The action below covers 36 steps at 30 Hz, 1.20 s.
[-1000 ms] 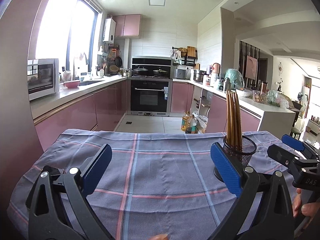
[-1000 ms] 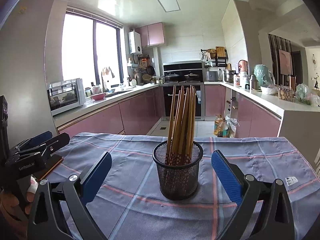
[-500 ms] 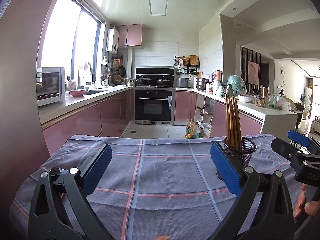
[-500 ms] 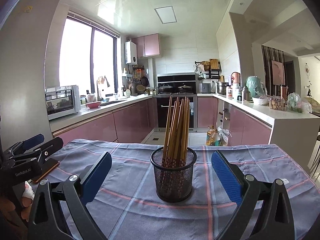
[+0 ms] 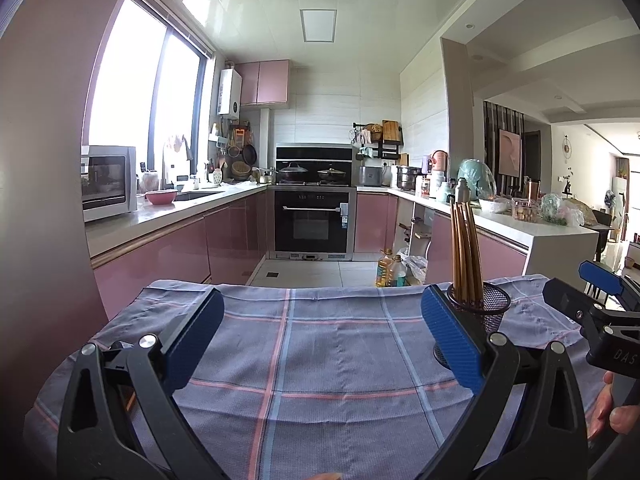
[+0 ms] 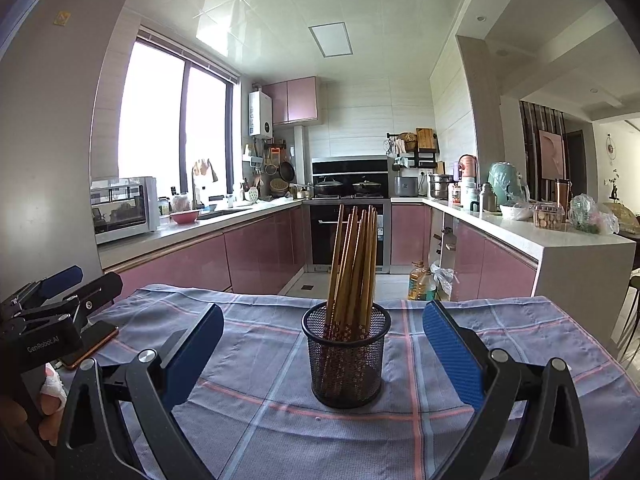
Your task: Organize utensils
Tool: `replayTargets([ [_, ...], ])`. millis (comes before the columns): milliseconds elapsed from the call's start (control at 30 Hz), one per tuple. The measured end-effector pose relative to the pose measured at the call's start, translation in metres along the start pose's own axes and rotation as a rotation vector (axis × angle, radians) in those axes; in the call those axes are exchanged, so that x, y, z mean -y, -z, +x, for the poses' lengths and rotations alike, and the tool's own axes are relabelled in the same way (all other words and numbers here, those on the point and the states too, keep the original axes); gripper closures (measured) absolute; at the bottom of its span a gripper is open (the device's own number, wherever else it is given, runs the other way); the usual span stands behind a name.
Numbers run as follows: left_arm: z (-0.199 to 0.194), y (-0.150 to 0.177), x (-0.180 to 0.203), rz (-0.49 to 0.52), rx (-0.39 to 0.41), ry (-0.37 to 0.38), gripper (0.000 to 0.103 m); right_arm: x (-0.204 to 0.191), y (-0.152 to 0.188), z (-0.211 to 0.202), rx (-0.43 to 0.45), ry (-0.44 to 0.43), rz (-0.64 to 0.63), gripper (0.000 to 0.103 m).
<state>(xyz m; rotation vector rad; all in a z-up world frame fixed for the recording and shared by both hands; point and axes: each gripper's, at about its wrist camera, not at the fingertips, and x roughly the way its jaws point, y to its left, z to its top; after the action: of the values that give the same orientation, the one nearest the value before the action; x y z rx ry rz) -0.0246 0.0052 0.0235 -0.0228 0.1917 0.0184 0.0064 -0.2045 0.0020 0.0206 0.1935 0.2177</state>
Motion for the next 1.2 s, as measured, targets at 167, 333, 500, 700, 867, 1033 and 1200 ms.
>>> replayTargets([
  [167, -0.0015, 0.0005, -0.0003, 0.002, 0.008, -0.007, 0.006, -0.0002, -0.0009, -0.001, 0.003, 0.005, 0.001, 0.006],
  [333, -0.0029, 0.0009, 0.0011, 0.007, 0.012, -0.008, 0.006, 0.0007, -0.0014, -0.0036, 0.014, 0.013, 0.004, 0.006],
  [500, -0.0031, 0.0018, 0.0023, 0.005, 0.01, -0.007, 0.006, 0.001, -0.0018, -0.0039, 0.011, 0.023, 0.004, 0.006],
  [700, -0.003, 0.0029, 0.0026, 0.006, 0.006, -0.006, 0.006, 0.0001, -0.0021, -0.0042, 0.01, 0.039, 0.002, 0.006],
  [867, -0.0033, 0.0036, 0.0025, 0.005, 0.003, -0.007, 0.006, -0.0016, -0.0019, -0.0047, 0.009, 0.047, -0.003, 0.006],
  [1033, -0.0018, 0.0042, 0.0026, 0.002, -0.005, -0.007, 0.006, -0.0023, -0.0017, -0.0051, 0.004, 0.053, -0.006, 0.006],
  [1200, -0.0012, 0.0067, 0.0026, -0.004, -0.016, -0.013, 0.006, -0.0026, -0.002, -0.0058, 0.006, 0.057, -0.007, 0.006],
])
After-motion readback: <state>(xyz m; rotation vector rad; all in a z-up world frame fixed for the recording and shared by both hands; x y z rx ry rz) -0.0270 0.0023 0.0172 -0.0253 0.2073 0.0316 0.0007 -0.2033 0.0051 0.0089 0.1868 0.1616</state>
